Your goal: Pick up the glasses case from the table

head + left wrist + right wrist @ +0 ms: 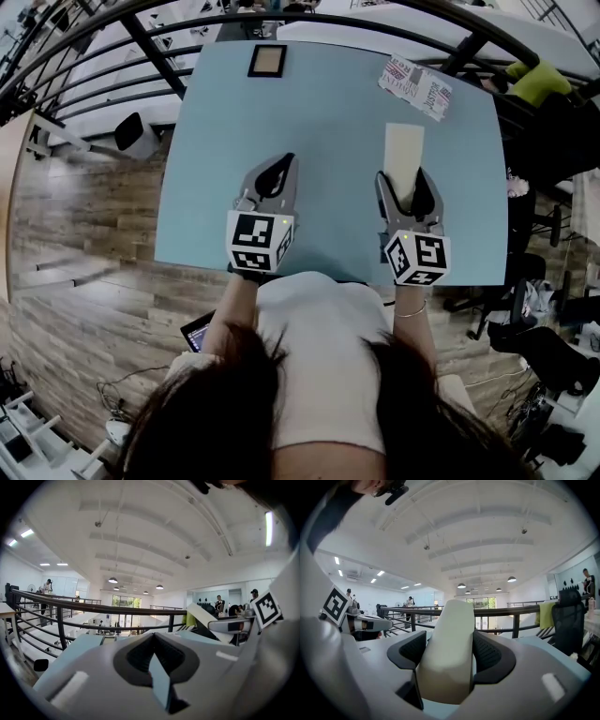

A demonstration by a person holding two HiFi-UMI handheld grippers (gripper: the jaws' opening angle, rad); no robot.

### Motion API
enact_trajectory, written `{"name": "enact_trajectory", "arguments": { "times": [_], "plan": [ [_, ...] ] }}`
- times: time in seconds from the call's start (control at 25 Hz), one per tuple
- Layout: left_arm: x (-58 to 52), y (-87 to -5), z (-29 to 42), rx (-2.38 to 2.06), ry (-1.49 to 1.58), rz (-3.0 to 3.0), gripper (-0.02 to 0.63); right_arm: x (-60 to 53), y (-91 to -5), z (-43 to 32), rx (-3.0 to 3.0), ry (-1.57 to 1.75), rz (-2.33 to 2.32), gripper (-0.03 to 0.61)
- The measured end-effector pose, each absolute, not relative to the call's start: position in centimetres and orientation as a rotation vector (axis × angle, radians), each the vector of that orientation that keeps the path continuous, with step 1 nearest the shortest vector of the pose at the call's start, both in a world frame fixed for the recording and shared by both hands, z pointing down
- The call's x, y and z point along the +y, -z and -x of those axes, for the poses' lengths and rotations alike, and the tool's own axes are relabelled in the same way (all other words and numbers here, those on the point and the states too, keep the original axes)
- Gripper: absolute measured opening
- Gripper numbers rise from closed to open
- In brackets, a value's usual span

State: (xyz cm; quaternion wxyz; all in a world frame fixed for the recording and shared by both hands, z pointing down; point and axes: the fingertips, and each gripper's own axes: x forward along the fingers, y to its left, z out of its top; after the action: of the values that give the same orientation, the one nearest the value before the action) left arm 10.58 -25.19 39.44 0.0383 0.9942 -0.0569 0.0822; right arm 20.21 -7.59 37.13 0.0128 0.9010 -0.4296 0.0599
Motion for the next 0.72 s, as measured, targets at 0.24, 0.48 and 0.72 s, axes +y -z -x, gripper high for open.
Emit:
{"name": "enact_trajectory", "arguments": {
  "times": [0.24, 0.48, 0.72],
  "plan": [
    [-25.37, -39.41, -10.13, -0.193, -0.25, -3.043, 0.057, -7.23, -37.16, -19.61, -1.339, -0.179, -2.798, 0.313],
    [-25.58, -39.51, -10.04, -0.198, -0.247, -3.041, 0.057, -7.46, -37.48, -19.25, -1.344, -0.184, -2.807, 0.313],
    [-25.76, -39.56, -10.05, -0.199, -0.247, -3.037, 0.057, -7.66, -37.43, -19.3, -1.343, -0.185, -2.812, 0.313]
  ]
}}
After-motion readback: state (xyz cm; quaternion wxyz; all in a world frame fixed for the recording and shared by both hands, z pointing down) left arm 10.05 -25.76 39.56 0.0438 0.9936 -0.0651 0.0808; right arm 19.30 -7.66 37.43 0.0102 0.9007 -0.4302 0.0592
